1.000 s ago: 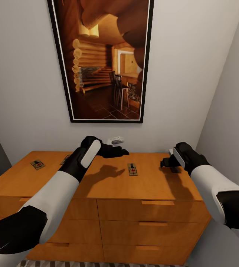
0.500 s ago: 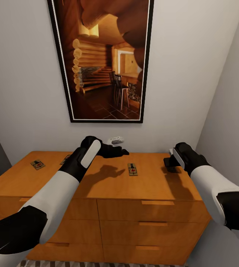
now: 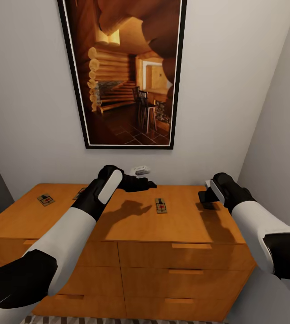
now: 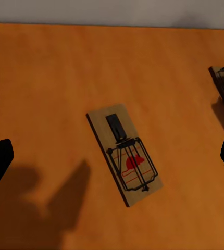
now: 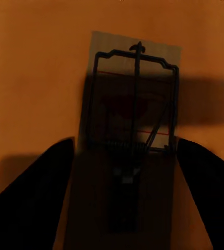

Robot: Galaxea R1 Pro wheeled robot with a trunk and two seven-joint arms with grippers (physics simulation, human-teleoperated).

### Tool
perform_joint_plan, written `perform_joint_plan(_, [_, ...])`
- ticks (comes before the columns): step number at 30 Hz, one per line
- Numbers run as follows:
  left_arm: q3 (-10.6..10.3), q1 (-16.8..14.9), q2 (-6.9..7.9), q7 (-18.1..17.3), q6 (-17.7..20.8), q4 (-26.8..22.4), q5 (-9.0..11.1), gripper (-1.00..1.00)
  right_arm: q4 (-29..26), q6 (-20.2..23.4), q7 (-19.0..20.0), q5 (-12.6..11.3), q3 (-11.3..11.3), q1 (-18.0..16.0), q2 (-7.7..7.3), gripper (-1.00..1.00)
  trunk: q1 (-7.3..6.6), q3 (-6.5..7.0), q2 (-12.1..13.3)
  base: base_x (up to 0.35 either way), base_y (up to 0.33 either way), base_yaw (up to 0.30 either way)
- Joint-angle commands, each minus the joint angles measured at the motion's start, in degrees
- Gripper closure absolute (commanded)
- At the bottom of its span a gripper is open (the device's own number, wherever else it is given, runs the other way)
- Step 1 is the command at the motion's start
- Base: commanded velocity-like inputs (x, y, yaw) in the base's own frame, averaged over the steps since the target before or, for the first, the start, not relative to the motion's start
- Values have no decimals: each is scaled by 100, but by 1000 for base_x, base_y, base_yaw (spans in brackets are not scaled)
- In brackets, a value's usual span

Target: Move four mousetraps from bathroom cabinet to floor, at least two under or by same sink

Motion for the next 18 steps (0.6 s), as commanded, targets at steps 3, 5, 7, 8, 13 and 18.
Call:
perform_joint_plan(3, [-6, -5, 0, 43, 15, 7, 44, -100, 395, 16, 77, -67, -30, 0, -39, 100, 0, -8, -3, 0, 0, 0])
perform_joint_plan(5, [-6, -5, 6, 43, 16, 12, 44, -100, 320, 39, 204, -62, -182, -5, -83, 100, 0, -8, -3, 0, 0, 0])
perform_joint_plan(7, [-6, -5, 9, 43, 8, 24, 44, -100, -1178, 224, 446, -99, -582, -9, -121, 100, 0, -8, -3, 0, 0, 0])
perform_joint_plan(8, [-6, -5, 9, 43, 8, 24, 44, -100, -1230, 228, 446, -101, -582, -9, -121, 100, 0, -8, -3, 0, 0, 0])
perform_joint_plan(13, [-6, -5, 9, 43, 8, 24, 44, -100, -1477, 250, 453, -103, -583, -9, -119, 100, 0, -8, -3, 0, 0, 0])
perform_joint_plan(18, [-6, -5, 9, 43, 8, 24, 44, -100, -1609, 253, 604, -99, -588, -9, -114, 100, 0, -8, -3, 0, 0, 0])
